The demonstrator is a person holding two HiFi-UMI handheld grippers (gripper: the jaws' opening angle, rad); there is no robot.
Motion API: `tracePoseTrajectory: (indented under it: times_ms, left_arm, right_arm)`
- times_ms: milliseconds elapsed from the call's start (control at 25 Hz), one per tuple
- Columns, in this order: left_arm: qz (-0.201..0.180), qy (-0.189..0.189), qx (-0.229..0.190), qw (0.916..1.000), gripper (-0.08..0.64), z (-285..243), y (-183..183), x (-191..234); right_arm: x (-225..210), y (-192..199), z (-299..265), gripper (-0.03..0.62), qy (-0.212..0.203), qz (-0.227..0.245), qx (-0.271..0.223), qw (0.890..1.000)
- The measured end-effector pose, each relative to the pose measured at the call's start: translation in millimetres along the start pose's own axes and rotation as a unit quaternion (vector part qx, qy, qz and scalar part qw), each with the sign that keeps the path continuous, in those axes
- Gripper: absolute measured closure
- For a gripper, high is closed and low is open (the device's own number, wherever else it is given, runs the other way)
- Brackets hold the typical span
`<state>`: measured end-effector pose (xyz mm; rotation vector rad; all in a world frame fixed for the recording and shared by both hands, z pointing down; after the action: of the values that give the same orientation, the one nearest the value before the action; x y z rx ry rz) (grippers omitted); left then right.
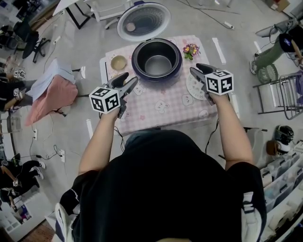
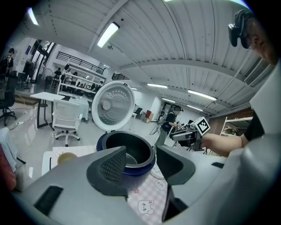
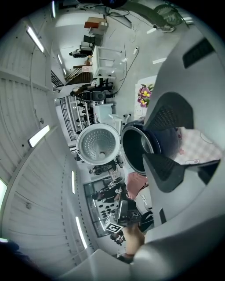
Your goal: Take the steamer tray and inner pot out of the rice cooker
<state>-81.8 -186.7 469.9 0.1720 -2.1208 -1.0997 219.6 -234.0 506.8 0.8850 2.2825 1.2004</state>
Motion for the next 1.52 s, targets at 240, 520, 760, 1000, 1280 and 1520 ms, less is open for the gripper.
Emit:
tracePoseTrajectory:
  times_ms: [240, 520, 760, 1000, 1280, 1520]
  left_arm:
    - [0.004, -0.018, 0.024, 0.9996, 0.325, -29, 2, 28]
    - [-0.009, -0.034, 0.051, 0.9981, 0.325, -58, 3, 51]
    - [-0.023, -0.059, 0.071, 0.9955, 0.328, -84, 5, 76]
    - [-0.019, -0.076, 0.091, 0.9928, 0.33, -104, 13, 96]
    - [-0.019, -0.08, 0.103, 0.9913, 0.33, -117, 14, 113]
    - [0.004, -0.078, 0.091, 0.9928, 0.333, -127, 8, 116]
  right_arm:
    - [-5, 4, -37, 0.423, -0.011, -0.009, 0.017, 1.0]
    - [-8, 9, -77, 0.425, -0.02, -0.028, 0.038, 0.999]
    - [-19, 10, -111, 0.431, -0.015, -0.049, 0.046, 0.998]
    - [-27, 17, -131, 0.439, -0.007, -0.071, 0.055, 0.996]
    - [-27, 15, -145, 0.456, -0.007, -0.083, 0.055, 0.995]
    - [-30, 13, -149, 0.46, 0.002, -0.092, 0.051, 0.994]
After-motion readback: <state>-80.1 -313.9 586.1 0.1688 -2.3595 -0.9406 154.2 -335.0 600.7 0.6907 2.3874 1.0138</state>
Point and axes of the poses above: the fingertips, and each gripper's own axes: z backward along the fingers, x to its left, y out of its underside, the point moved 2 cm from there along z, backward along the fingers, and after that the axes turned 14 degrees about z, right-handed, at the moved point
